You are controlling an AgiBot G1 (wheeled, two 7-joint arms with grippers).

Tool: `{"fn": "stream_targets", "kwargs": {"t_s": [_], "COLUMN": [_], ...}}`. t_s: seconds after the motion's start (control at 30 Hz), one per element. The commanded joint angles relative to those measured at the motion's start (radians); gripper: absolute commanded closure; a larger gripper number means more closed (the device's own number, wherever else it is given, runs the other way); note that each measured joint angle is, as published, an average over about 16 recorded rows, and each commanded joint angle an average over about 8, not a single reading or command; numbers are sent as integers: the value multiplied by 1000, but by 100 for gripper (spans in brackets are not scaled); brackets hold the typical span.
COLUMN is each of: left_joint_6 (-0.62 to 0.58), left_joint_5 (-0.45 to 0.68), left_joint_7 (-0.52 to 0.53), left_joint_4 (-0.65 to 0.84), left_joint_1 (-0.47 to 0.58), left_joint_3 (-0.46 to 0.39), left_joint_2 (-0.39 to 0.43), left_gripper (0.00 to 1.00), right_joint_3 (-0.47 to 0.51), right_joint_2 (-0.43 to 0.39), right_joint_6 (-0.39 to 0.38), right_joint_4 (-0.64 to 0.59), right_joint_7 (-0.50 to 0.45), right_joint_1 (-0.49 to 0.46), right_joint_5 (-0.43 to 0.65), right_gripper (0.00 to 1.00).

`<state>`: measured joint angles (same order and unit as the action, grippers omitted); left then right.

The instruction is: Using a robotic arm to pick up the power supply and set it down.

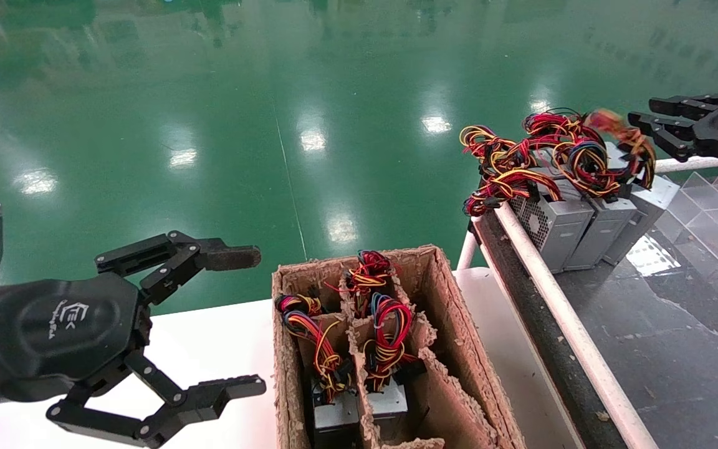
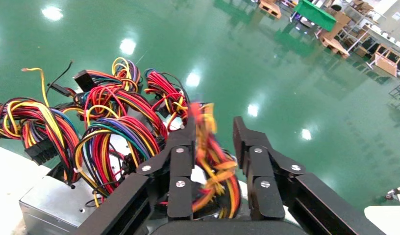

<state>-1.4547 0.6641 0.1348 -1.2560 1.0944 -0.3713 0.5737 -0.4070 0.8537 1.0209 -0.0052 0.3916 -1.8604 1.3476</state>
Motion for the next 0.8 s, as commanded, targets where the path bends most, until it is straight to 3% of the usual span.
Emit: {"fn": "stream_targets", "kwargs": {"t_s": [0.03,0.4,0.8], "left_joint_6": [0,0,0], "left_joint_5": [0,0,0], "left_joint_7": [0,0,0], "left_joint_4": [0,0,0], "left_joint_1": [0,0,0], "left_joint_3": [0,0,0], "left_joint_2": [0,0,0], "left_gripper": [0,0,0], "right_joint_3": [0,25,46], "right_joint_2": [0,-26,-68], "right_joint_6": [-5,50,133], "right_joint_4": [0,31,271], "right_joint_7": [0,-13,-121], "right_joint_1": [0,19,165], "right_joint_5": [0,-45,-156], "right_gripper": [0,0,0]}}
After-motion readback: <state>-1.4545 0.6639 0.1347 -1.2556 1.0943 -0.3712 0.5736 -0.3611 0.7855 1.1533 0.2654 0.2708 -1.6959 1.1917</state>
